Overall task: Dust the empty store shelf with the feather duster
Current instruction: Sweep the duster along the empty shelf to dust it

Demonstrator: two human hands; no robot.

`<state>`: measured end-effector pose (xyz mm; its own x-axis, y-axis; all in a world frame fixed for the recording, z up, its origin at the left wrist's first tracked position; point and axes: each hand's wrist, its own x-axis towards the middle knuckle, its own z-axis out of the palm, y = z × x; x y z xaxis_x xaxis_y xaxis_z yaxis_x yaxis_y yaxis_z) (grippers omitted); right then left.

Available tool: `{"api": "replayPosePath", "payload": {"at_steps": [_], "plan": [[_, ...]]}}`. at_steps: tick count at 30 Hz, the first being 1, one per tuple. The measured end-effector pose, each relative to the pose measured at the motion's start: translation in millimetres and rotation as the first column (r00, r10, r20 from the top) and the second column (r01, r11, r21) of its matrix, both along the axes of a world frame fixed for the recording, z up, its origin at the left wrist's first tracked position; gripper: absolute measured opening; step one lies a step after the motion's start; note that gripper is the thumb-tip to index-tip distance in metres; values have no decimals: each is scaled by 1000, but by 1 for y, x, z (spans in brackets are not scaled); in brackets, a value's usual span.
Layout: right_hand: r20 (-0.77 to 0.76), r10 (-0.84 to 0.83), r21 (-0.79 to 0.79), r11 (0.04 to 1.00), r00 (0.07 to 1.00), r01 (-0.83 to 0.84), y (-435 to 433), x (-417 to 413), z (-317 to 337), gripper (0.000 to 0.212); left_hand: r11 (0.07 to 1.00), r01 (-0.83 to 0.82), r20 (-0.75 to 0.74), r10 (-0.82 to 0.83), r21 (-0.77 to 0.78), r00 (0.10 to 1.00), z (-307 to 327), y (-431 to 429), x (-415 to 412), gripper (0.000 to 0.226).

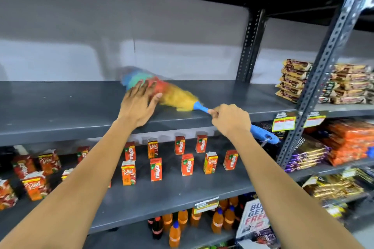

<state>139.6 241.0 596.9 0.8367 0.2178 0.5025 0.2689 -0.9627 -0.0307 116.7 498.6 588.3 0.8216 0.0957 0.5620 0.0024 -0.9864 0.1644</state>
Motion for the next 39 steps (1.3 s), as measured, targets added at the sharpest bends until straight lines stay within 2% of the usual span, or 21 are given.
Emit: {"api": "replayPosePath", "payload": {"at_steps": [4, 7, 16, 21, 24, 28, 32, 37, 39], "plan": [[3, 137, -48, 990, 991, -136, 14, -10, -3, 39, 1000, 10, -10, -10, 0, 1000, -2, 0, 2, 58], [-31, 148, -5, 989, 988, -148, -1, -7, 4, 34, 999, 29, 7, -29, 17, 1000, -4, -1, -1, 61], [-25, -125, 27, 992, 992, 126, -37, 6, 14, 36, 992, 8, -8, -7, 127, 1000, -3, -5, -7, 60], [-61, -359, 120, 923, 931, 364, -92, 9, 17, 41, 989, 2, -19, 1, 145, 1000, -2, -7, -9, 59], [-20, -404, 136, 905, 914, 403, -101, 5, 13, 36, 988, 2, -27, 2, 156, 1000, -2, -8, -10, 60], [-28, -280, 103, 954, 960, 281, -83, -4, 5, 34, 985, 8, -42, -1, 174, 999, -1, -7, -9, 61], [-118, -43, 46, 998, 992, 49, -61, -14, 2, 35, 990, 27, -22, -24, 136, 999, 3, -9, -8, 60], [-145, 324, 60, 946, 935, -319, -28, -29, 3, 33, 990, 118, 88, -125, 80, 988, 31, -22, -13, 55], [-163, 427, 99, 904, 889, -416, -17, -34, -2, 45, 986, 145, 145, -155, 77, 977, 44, -26, -17, 53]]}}
